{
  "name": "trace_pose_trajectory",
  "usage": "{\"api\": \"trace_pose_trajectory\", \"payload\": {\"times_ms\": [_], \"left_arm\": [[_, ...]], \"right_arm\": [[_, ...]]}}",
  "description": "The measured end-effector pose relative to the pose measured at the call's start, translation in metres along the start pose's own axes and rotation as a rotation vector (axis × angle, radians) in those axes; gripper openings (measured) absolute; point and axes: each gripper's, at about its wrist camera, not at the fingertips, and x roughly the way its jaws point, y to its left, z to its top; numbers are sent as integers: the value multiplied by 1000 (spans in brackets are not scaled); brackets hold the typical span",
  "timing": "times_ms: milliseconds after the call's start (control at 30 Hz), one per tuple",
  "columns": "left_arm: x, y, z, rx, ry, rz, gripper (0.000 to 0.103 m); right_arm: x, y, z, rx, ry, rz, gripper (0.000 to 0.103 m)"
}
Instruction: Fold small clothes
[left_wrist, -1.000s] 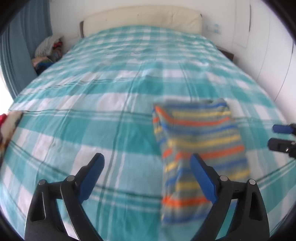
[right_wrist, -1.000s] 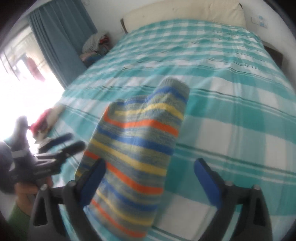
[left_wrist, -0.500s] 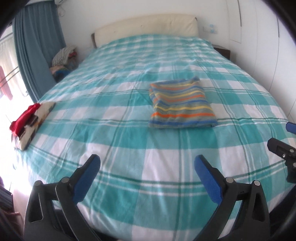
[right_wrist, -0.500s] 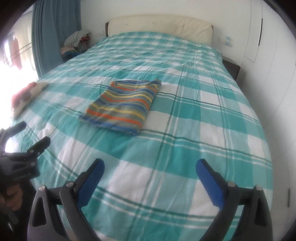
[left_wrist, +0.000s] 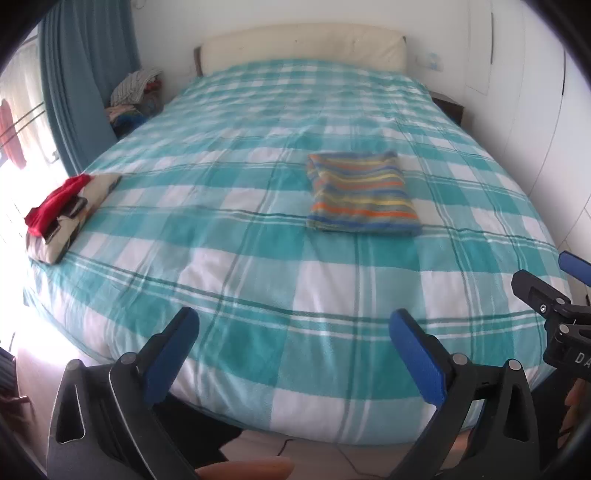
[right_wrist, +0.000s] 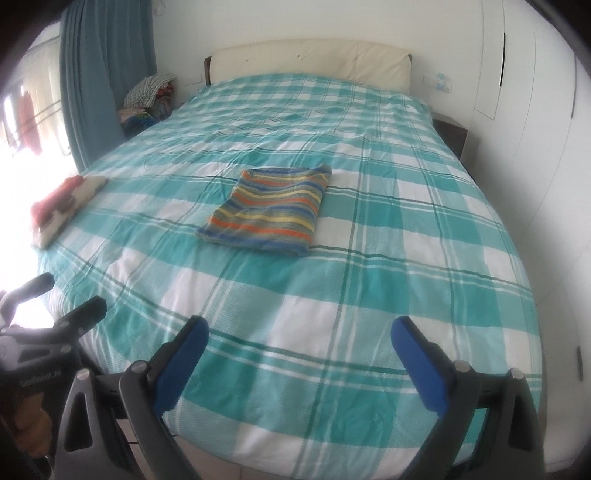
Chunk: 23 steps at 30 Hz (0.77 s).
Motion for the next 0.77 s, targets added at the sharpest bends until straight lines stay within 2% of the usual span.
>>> {"api": "trace_pose_trajectory", "payload": {"times_ms": [333, 467, 567, 767], "left_arm": [[-5, -1, 16, -3, -31, 13, 103], [-9, -7, 17, 23, -55, 31, 103], [-9, -7, 16, 13, -55, 15, 103], [-10, -7, 18, -4, -67, 33, 103]], "right_arm": [[-20, 28, 15, -45, -68, -74, 98], [-19, 25, 14, -47, -64, -95, 98], [-18, 20, 11, -37, -56, -99, 98], [-16, 14, 10, -32, -51, -106, 98]]}}
